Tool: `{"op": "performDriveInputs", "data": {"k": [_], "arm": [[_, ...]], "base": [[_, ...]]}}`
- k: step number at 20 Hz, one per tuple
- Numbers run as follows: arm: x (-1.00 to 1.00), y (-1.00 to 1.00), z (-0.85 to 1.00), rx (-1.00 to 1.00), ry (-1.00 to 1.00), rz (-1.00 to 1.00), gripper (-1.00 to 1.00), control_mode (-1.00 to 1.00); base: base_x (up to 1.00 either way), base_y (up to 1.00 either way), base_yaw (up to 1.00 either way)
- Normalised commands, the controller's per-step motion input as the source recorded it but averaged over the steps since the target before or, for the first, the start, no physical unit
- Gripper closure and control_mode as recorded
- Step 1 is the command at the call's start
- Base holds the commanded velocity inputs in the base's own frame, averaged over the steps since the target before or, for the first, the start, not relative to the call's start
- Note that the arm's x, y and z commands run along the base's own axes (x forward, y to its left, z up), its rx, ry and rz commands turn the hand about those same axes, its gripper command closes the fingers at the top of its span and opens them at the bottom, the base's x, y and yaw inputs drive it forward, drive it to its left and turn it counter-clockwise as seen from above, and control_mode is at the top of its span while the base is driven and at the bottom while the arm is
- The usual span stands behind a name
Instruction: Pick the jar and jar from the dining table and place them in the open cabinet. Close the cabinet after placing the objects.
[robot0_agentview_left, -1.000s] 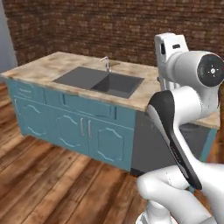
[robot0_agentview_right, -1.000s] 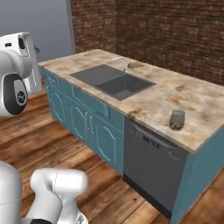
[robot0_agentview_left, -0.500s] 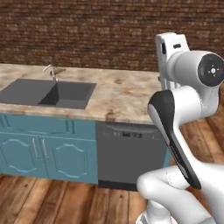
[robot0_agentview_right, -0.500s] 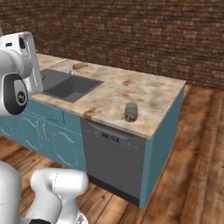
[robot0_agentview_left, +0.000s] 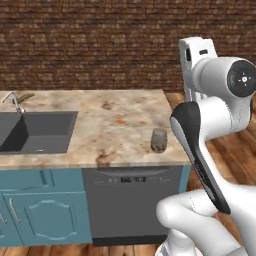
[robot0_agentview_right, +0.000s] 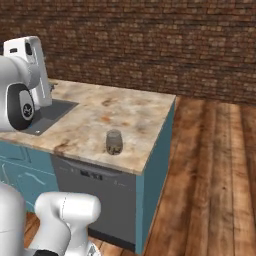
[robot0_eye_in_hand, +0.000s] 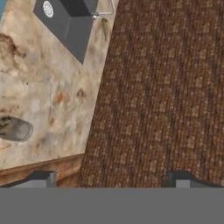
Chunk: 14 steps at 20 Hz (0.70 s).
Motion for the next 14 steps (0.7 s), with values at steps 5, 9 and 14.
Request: {"op": "performDriveInputs", "data": {"k": [5,9,14], "arm": [[0.00,0.00,0.00,0.00,0.00,0.00,-1.00,1.00],[0.00,0.00,0.00,0.00,0.00,0.00,-1.00,1.00],[0.00,0.00,0.00,0.00,0.00,0.00,-1.00,1.00]], "base": [[0.45,0.28,-0.26],[0.41,0.43,-0.22],[0.47,0.43,-0.20]]}}
